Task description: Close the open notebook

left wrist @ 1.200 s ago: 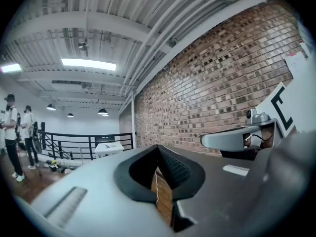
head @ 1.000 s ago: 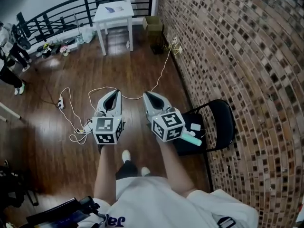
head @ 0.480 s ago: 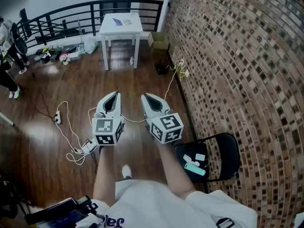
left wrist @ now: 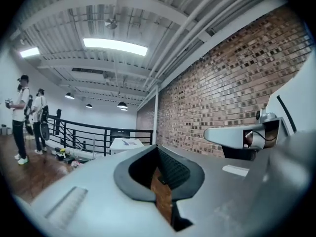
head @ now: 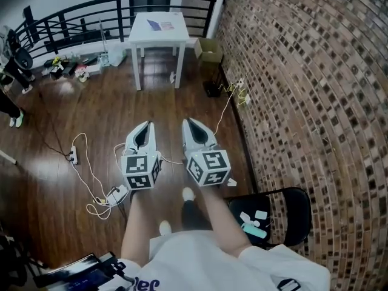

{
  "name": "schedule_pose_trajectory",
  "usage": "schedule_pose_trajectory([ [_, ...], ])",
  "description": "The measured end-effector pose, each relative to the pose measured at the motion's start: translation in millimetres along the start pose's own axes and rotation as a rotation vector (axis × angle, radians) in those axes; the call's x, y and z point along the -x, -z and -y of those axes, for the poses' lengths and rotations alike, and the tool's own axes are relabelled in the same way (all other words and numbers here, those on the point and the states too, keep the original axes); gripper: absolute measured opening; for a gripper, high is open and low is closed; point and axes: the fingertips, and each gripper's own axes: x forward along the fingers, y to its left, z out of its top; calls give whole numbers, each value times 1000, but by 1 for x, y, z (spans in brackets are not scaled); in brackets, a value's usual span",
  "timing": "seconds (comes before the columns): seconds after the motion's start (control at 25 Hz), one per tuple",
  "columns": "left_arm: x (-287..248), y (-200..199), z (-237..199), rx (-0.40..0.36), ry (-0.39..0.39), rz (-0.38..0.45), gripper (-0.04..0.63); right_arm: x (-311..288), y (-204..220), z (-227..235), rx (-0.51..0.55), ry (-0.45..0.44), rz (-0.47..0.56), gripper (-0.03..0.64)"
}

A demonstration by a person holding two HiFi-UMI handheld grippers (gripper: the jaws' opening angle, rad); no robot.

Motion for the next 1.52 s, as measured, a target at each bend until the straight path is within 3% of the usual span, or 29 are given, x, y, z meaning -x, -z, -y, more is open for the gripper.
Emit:
schedule_pose_trajectory([
  [0.28,-126,-8,-35,-77,-102,-30,5,-105,-2,85,6,23,-31,-14],
  [0.56,-250,-42,-12,-47,-75,5,5,-194,-39,173,2,4,18,-15],
  [0.68,-283,-36,-18,-18,-99,6,5,-221,-36,189,22,-30,23,-15],
  [0.8,-312,-33,-36,-16,-133,7,6,-255,-21,206,-25,-45,-14,-15],
  [0.92,-340,-31,-61,-48,-146,16,14,-293,-4,223,-37,-45,-59,-15],
  [1.12,-395,-24,-134,-83,-267,25,14,-366,8,233,9,-31,-38,-15],
  [1.4,-506,-29,-229,-126,-232,4,5,-512,10,246,66,50,-76,-15],
  [1.52,-545,-42,-278,-84,-243,26,5,-570,-2,249,25,109,-61,-15],
])
